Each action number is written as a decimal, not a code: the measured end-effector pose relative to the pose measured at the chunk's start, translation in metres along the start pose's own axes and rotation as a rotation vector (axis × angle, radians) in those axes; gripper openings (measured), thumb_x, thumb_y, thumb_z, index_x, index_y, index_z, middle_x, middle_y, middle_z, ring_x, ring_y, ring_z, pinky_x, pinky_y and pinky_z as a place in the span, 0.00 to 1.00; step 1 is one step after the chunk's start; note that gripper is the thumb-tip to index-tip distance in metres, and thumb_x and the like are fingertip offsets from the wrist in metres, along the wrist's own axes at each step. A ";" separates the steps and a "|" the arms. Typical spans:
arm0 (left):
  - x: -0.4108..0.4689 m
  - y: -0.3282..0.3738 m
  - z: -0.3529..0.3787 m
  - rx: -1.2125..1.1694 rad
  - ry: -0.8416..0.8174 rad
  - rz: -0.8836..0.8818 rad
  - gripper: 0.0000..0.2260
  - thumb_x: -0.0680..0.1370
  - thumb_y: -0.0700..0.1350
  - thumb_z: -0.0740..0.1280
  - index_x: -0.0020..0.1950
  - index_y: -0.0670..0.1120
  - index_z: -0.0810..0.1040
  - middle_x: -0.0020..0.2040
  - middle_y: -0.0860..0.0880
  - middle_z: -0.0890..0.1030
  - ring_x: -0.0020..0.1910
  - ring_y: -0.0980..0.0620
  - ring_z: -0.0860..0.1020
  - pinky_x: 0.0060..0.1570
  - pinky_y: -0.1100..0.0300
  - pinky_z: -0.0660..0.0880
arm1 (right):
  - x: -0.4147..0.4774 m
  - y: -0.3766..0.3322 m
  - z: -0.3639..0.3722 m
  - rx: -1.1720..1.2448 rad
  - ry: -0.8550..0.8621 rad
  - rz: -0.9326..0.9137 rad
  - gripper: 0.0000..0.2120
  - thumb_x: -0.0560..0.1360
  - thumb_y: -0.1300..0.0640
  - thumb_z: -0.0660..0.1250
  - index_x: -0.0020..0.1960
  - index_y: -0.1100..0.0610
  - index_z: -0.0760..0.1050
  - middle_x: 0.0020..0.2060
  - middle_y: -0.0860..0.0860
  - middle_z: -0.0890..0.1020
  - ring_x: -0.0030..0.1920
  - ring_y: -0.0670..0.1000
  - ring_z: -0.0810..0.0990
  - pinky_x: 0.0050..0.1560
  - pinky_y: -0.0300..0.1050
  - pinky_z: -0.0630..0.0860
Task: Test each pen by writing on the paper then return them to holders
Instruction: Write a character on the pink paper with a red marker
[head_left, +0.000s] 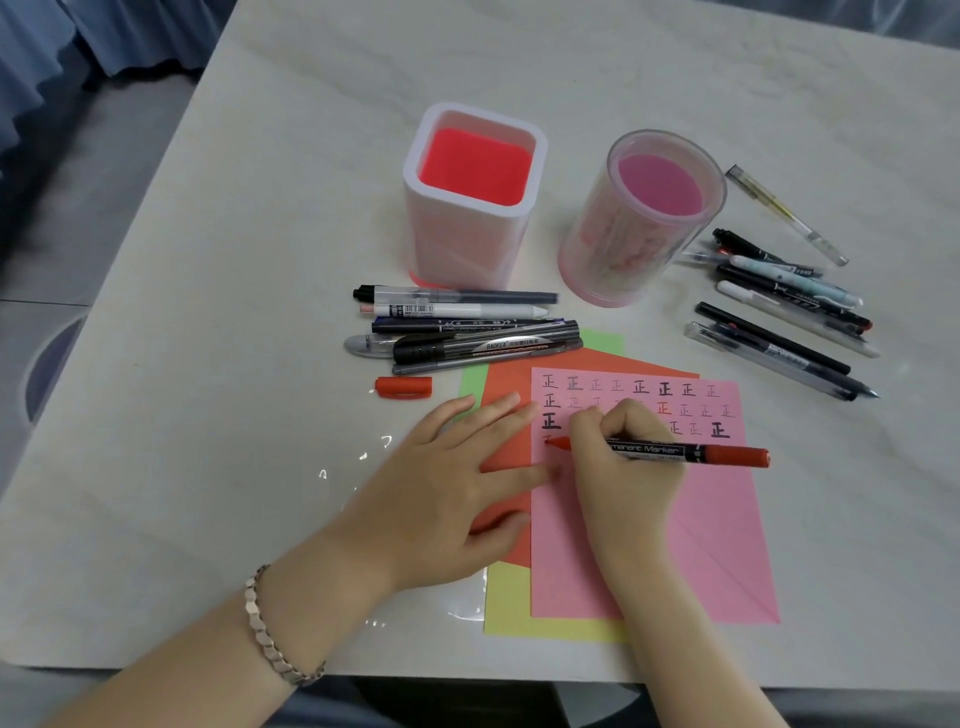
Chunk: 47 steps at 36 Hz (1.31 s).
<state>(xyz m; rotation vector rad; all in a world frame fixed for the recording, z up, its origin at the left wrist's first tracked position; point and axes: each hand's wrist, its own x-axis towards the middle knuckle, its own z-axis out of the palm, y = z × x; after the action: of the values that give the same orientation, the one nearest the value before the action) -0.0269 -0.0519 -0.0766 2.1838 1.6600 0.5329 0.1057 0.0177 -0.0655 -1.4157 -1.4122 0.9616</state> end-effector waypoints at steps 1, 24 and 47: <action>0.000 0.000 0.000 -0.001 -0.001 0.000 0.17 0.73 0.52 0.61 0.60 0.56 0.79 0.71 0.46 0.69 0.71 0.48 0.64 0.70 0.52 0.55 | 0.000 0.000 0.000 -0.005 -0.004 0.002 0.19 0.67 0.65 0.64 0.26 0.53 0.58 0.19 0.45 0.63 0.23 0.42 0.62 0.26 0.31 0.61; -0.001 -0.002 0.002 0.005 0.035 0.025 0.17 0.74 0.52 0.61 0.61 0.55 0.78 0.71 0.46 0.68 0.71 0.49 0.63 0.70 0.51 0.56 | 0.000 -0.001 -0.001 -0.038 0.089 0.053 0.13 0.61 0.60 0.60 0.24 0.53 0.56 0.18 0.46 0.61 0.23 0.43 0.60 0.26 0.34 0.58; -0.017 -0.029 -0.027 0.227 0.417 -0.317 0.12 0.72 0.41 0.60 0.50 0.41 0.79 0.48 0.44 0.79 0.45 0.44 0.74 0.44 0.53 0.70 | 0.016 -0.003 -0.067 0.010 0.025 0.207 0.16 0.72 0.56 0.69 0.29 0.55 0.67 0.19 0.45 0.72 0.22 0.42 0.67 0.31 0.42 0.65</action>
<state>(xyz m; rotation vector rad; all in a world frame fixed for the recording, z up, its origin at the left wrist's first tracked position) -0.0685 -0.0600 -0.0690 1.9873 2.3369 0.7790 0.1695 0.0294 -0.0414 -1.5842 -1.2585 1.0761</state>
